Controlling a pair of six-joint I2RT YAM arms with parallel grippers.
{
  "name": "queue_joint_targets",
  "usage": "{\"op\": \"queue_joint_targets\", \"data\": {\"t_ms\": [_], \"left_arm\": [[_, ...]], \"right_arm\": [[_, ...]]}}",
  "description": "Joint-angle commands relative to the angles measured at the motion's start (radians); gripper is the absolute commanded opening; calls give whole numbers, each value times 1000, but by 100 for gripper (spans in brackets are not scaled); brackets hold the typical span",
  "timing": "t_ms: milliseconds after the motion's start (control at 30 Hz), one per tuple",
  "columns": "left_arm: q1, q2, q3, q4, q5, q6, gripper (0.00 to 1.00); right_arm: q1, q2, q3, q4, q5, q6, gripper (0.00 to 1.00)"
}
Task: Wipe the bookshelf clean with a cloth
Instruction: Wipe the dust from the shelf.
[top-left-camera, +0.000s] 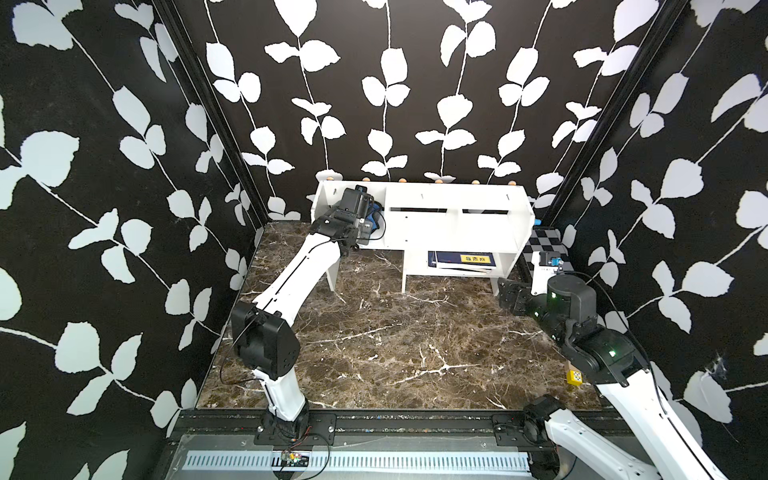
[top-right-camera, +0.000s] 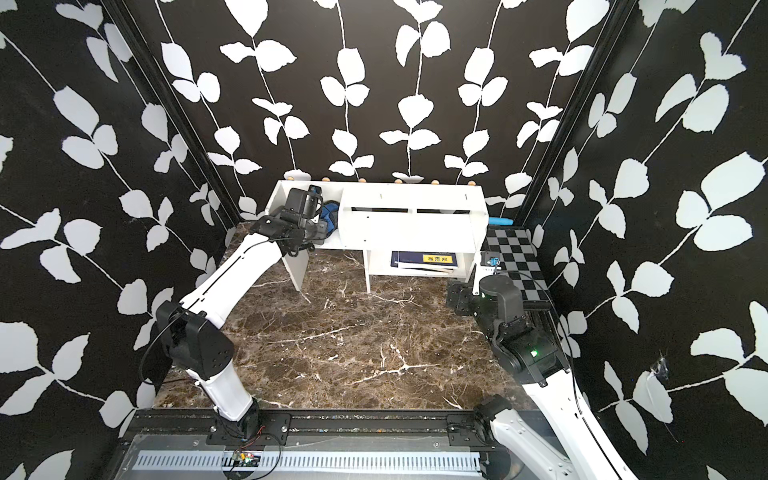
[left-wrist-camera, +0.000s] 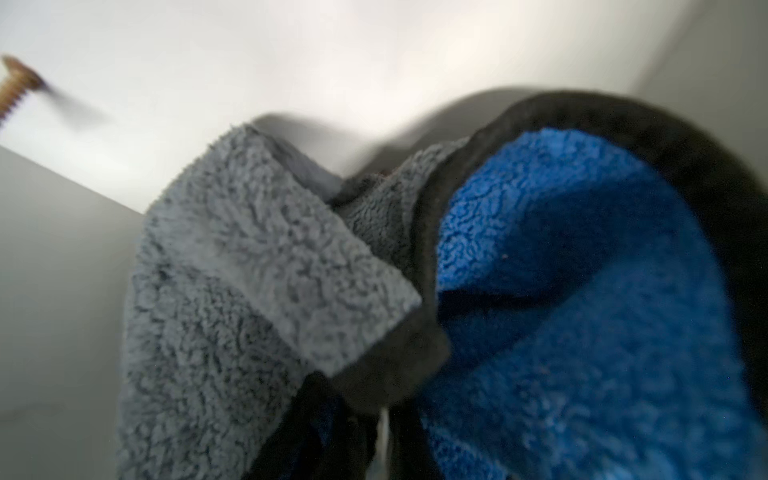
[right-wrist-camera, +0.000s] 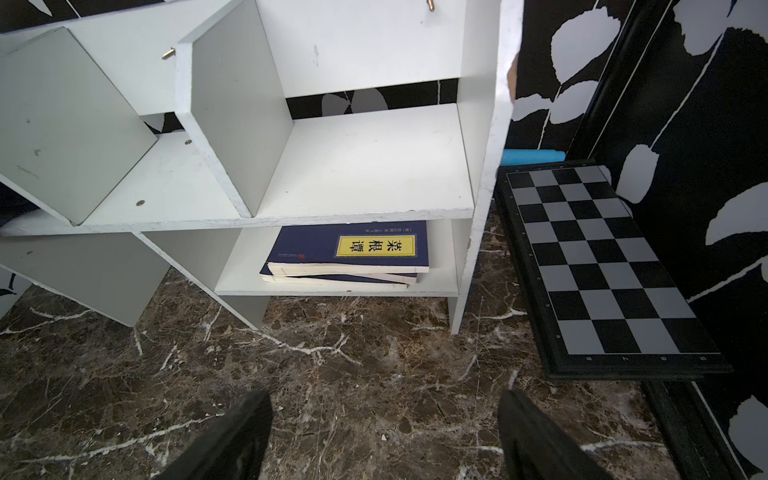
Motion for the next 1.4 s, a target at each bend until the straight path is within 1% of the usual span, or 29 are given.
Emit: {"op": "queue_joint_targets", "data": {"t_ms": [0,133,233,367,467,600,767,967,1067,1233,1300,1367], "left_arm": [[39,63,67,-49,9,-33,0],[40,86,97,23,77,-56,0],[40,73,92,68,89,-97,0],[42,9,45,124,2,-133,0],[42,-54,16,172,-29,-131,0],[41,-95,54,179,-72,-107,0],[44,-138,43,191,-183,-82,0],[54,-174,-35,245,-238,-81,0],[54,-185,-90,240,-204,-126,0],[54,-230,-257,250,-175,-210,0],[52,-245,-325,270,-140,-235,0],[49,-245,-365,270,-129,-250,0]], "right_arm": [[10,-18,23,-3,20,0,87],[10,-29,24,-12,28,-5,87],[10,-33,26,-13,27,-5,87],[10,-29,33,-15,30,-9,87],[10,-27,31,-12,33,-12,87],[10,-18,27,-2,30,-11,87],[10,-16,27,2,30,-10,87],[10,-17,39,-7,35,-20,87],[10,-18,40,-10,40,-22,87],[10,-21,40,-12,42,-23,87],[10,-16,43,-10,42,-26,88],[11,-7,50,-10,39,-26,88]]}}
